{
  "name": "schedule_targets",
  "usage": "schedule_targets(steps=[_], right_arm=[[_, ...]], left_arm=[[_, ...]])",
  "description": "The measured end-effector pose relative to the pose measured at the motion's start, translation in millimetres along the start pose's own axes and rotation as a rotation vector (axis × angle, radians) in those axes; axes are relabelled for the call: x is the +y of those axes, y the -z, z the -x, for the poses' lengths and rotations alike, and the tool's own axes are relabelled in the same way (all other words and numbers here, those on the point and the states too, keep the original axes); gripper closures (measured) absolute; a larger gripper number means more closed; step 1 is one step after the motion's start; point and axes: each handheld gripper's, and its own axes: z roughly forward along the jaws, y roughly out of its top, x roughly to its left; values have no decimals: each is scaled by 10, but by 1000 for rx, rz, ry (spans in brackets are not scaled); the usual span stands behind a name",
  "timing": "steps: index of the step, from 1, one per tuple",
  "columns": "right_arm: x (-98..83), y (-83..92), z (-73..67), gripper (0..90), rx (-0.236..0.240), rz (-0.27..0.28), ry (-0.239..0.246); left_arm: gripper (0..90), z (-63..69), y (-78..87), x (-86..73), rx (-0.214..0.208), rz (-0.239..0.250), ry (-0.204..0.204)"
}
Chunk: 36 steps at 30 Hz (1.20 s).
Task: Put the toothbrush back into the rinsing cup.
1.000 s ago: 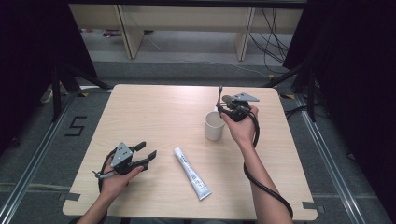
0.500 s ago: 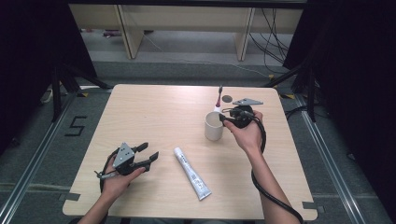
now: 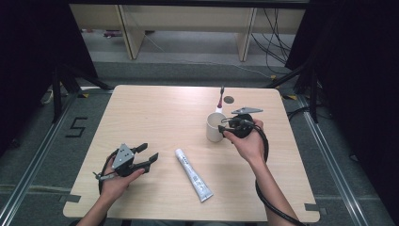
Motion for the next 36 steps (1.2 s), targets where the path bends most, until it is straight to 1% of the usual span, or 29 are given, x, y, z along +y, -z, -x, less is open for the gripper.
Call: schedule_targets(steps=[1, 2, 4, 5, 6, 7, 8, 9, 10, 11, 12, 13, 14, 15, 16, 17, 18, 19, 20, 21, 23, 24, 26, 28, 30, 32, 33, 34, 36], right_arm=[[-19, 12, -31, 495, 0, -11, -20], [-38, 27, -29, 495, -4, -25, 5], [-69, 37, -50, 495, 10, -45, 2], [-86, 35, -56, 495, 14, -46, 10], [-104, 39, -70, 495, 11, -53, 8], [-118, 44, -69, 495, 31, -69, 9], [-135, 48, -70, 496, 20, -66, 23], [-149, 59, -86, 496, 25, -85, 16], [-163, 54, -87, 496, 28, -85, 22], [-181, 56, -81, 496, 32, -95, 41], [-199, 56, -85, 496, 31, -104, 43], [-220, 61, -111, 496, 34, -120, 23], [-237, 44, -98, 496, 41, -112, 58], [-248, 58, -107, 496, 43, -144, 61], [-264, 58, -122, 496, 49, -164, 56], [-278, 63, -137, 496, 53, -191, 43], [-294, 76, -169, 496, 56, -215, 10], [-301, 75, -150, 496, 57, -222, 43], [-308, 82, -148, 496, 58, -234, 51], [-320, 75, -156, 496, 64, -245, 35], [-335, 80, -156, 495, 62, -269, 50], [-344, 75, -168, 495, 72, -282, 41], [-366, 59, -164, 495, 80, -291, 50], [-388, 48, -176, 494, 88, -312, 51], [-414, 41, -196, 493, 92, -340, 38], [-438, 35, -214, 492, 84, -362, 30], [-452, 16, -200, 492, 102, -346, 64], [-465, 11, -207, 491, 104, -350, 57], [-484, 7, -210, 490, 107, -356, 61]], left_arm=[[380, 6, -3, 4, -4, 0, -4], [380, 9, -2, 7, -5, -2, -9], [380, 16, -1, 11, -5, -3, -14], [380, 17, 0, 12, -5, -4, -14], [379, 15, 1, 12, -5, -3, -13], [379, 13, 1, 11, -4, -4, -13], [379, 11, 1, 11, -3, -4, -13], [379, 9, 1, 10, -3, -4, -12], [379, 7, 1, 9, -2, -5, -12], [378, 6, 1, 9, -2, -6, -13], [378, 5, 1, 8, -2, -7, -14], [378, 6, -2, 7, -3, -8, -14], [378, 8, -4, 7, -4, -10, -14], [378, 10, -6, 6, -5, -12, -14], [378, 13, -10, 5, -6, -13, -13], [378, 15, -24, 0, -14, -2, -9], [377, 18, -19, 3, -10, -11, -12], [378, 23, -20, 4, -8, -14, -13], [378, 25, -22, 3, -9, -14, -15], [377, 28, -22, 4, -10, -16, -15], [377, 32, -26, 6, -13, -15, -18], [377, 33, -31, 4, -15, -12, -19], [376, 38, -29, 8, -17, -21, -23], [376, 45, -31, 9, -21, -24, -22], [376, 46, -43, 9, -31, -20, -25], [375, 63, -42, 29, -36, -30, -32], [376, 73, -42, 46, -42, -36, -40], [376, 86, -47, 62, -49, -37, -45], [376, 111, -63, 94, -66, -38, -59]])
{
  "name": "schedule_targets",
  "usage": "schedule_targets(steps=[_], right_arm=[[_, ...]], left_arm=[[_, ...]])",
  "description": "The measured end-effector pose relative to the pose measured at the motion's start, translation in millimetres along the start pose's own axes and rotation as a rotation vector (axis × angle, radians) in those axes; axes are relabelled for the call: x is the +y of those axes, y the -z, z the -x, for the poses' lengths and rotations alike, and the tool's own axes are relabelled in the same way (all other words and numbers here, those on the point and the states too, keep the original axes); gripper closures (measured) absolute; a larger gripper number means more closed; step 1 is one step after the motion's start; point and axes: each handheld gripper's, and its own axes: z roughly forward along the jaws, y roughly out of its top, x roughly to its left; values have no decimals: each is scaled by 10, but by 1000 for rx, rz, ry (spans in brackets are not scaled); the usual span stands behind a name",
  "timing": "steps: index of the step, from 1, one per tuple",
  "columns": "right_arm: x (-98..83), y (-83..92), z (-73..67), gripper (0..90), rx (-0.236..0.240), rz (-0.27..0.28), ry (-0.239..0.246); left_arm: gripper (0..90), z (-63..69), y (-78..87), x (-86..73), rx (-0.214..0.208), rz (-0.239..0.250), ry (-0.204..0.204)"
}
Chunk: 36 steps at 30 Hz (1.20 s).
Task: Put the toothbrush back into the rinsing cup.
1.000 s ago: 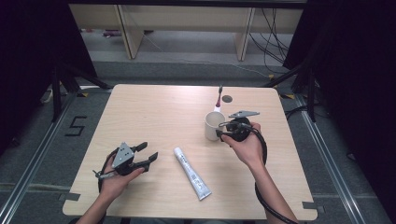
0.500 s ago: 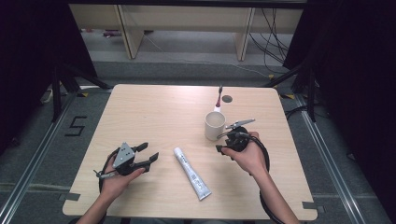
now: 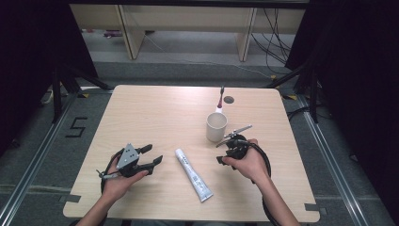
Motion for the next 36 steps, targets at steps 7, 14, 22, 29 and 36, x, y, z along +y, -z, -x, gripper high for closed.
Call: schedule_targets(steps=[7, 14, 22, 29, 36], right_arm=[[-46, -4, -25, 489, 9, -18, 1], [-41, 3, -145, 494, 38, -68, 36], [-9, -68, -390, 479, 62, -169, 104], [73, -154, -579, 477, 76, -203, 144], [132, -224, -706, 481, 76, -217, 170]], left_arm=[[375, 60, -82, 60, -38, -12, -20], [371, 74, -93, 37, -45, -15, -17], [368, 73, -92, 23, -44, -19, -11], [367, 71, -95, 1, -45, -22, -11], [367, 76, -101, -7, -46, -23, -5]])
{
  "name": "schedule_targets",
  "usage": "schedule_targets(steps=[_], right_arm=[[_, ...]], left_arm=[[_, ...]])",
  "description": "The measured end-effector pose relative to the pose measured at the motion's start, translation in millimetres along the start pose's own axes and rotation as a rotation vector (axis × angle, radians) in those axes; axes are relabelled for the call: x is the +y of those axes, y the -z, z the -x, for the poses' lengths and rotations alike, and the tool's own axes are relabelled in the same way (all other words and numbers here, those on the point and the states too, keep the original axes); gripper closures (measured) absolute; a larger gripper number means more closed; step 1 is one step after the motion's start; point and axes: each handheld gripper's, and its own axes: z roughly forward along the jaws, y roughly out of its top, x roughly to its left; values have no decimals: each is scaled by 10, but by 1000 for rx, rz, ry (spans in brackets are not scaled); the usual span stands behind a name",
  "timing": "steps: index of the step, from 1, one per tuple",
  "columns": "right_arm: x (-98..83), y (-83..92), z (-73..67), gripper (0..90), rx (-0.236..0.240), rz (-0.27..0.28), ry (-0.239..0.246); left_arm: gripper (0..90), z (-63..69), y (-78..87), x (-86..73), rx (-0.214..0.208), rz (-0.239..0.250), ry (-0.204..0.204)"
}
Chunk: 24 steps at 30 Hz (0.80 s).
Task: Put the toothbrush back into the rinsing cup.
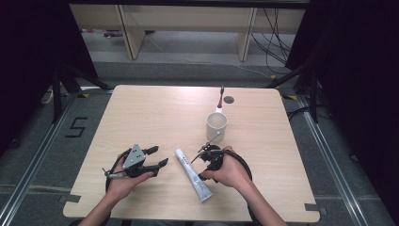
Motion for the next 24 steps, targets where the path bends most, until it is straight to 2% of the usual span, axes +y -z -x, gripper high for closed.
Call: schedule_targets(steps=[4, 5, 7, 9, 11, 13, 16, 19, 21, 24], right_arm=[[44, -35, -69, 481, -2, -20, -14], [58, -48, -70, 481, -3, -12, 13], [76, -67, -103, 480, -5, -19, 3], [95, -88, -120, 480, -3, -23, 18], [105, -103, -144, 478, -5, -33, 5], [112, -121, -151, 476, -5, -31, 21], [116, -145, -182, 469, -8, -36, 9], [124, -169, -184, 460, -10, -38, 27], [126, -177, -202, 458, -18, -45, 11], [128, -199, -203, 454, -18, -52, 27]], left_arm=[[366, -1, -1, -4, 0, -2, 1], [366, -3, 0, -5, 0, -3, 0], [366, -6, 1, -7, 1, -3, -1], [366, -6, 1, -9, 0, -2, 1], [366, -9, 1, -12, 1, -1, 2], [366, -11, 1, -14, 1, -2, 2], [366, -15, 3, -15, 3, -2, 3], [366, -18, 4, -16, 4, -1, 6], [366, -19, 5, -18, 5, 0, 8], [366, -24, 8, -21, 5, -2, 9]])
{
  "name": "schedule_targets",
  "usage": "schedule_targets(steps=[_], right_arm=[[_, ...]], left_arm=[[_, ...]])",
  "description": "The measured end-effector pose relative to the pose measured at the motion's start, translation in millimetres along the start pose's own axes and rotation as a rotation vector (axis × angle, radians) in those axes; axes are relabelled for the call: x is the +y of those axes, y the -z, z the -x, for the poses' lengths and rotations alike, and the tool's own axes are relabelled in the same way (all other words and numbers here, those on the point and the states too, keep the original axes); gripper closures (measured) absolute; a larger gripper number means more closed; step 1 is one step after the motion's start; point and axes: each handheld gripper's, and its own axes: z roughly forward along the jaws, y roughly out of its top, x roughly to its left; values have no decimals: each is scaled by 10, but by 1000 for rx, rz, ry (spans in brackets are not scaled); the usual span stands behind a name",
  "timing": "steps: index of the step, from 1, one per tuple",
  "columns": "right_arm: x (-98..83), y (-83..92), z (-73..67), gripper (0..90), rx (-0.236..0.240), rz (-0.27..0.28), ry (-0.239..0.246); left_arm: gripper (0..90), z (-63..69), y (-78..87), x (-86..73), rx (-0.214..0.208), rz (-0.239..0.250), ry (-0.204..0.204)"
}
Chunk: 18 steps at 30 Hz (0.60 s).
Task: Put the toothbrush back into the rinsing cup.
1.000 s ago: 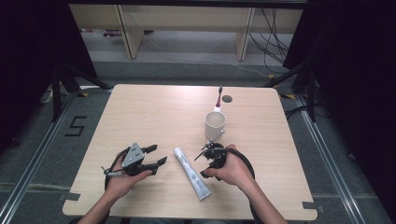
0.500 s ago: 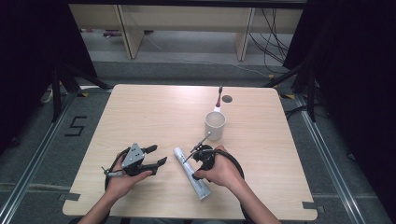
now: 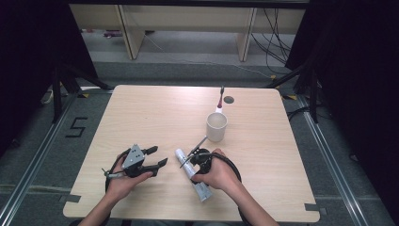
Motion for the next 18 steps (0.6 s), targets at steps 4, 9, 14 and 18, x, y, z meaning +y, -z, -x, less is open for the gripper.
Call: schedule_targets(steps=[4, 9, 14, 18], right_arm=[[5, -27, -20, 450, 3, -9, 0], [19, -67, -36, 442, 1, -23, 2], [41, -108, -59, 443, 0, -40, 11], [79, -117, -72, 469, -7, -70, -24]], left_arm=[[366, -6, 4, -2, 1, -4, 0], [366, -8, 4, -4, 2, -3, 0], [366, -14, -6, -10, -4, 4, 0], [366, -15, -5, -12, -3, 4, 1]])
